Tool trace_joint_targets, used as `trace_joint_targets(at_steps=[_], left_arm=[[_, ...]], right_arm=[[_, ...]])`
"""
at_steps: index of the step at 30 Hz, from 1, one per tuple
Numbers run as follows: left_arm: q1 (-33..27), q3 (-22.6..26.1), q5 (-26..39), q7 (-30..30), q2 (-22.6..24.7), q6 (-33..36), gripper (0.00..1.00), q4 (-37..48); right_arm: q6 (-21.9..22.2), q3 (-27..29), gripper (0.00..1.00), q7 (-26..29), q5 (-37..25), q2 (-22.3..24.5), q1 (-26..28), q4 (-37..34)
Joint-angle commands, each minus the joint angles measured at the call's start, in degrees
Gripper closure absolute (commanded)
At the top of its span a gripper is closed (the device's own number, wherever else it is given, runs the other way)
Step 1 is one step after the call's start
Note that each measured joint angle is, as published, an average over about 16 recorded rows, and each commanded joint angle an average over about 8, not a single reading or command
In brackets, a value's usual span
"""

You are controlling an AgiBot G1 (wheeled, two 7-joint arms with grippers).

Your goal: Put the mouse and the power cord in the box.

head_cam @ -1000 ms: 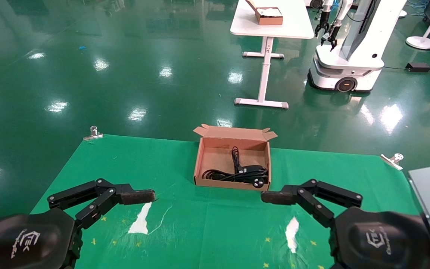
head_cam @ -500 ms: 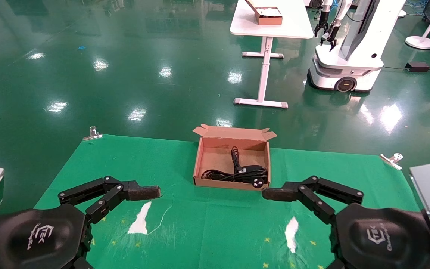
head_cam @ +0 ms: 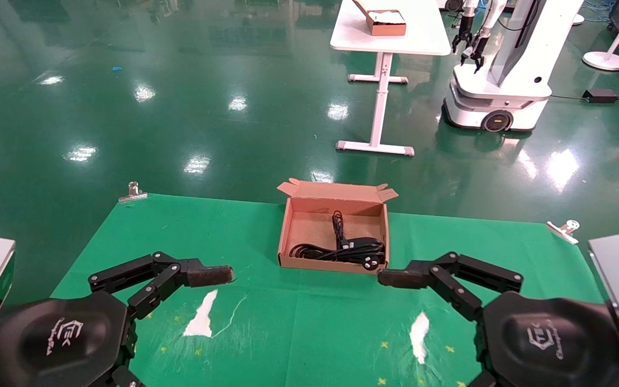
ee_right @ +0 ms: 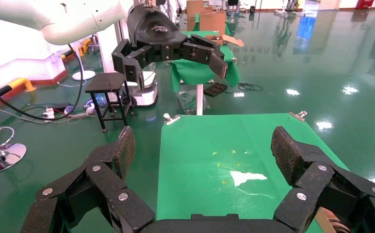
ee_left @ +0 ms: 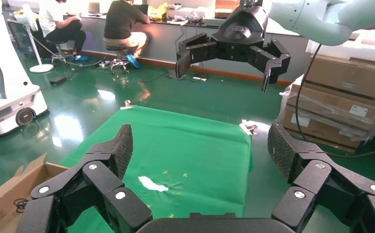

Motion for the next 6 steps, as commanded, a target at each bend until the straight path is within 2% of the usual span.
trace_joint_targets(at_steps=[1, 6], left_arm=[[0.0, 0.1, 0.1, 0.0, 0.0, -0.1, 0.00, 0.0], [-0.1, 0.1, 0.1, 0.0, 0.1, -0.1, 0.00, 0.0]], right_arm=[[0.0, 0.0, 0.00, 0.0, 0.0, 0.0, 0.0, 0.0], [0.0, 0.0, 0.00, 0.0, 0.0, 0.0, 0.0, 0.0]])
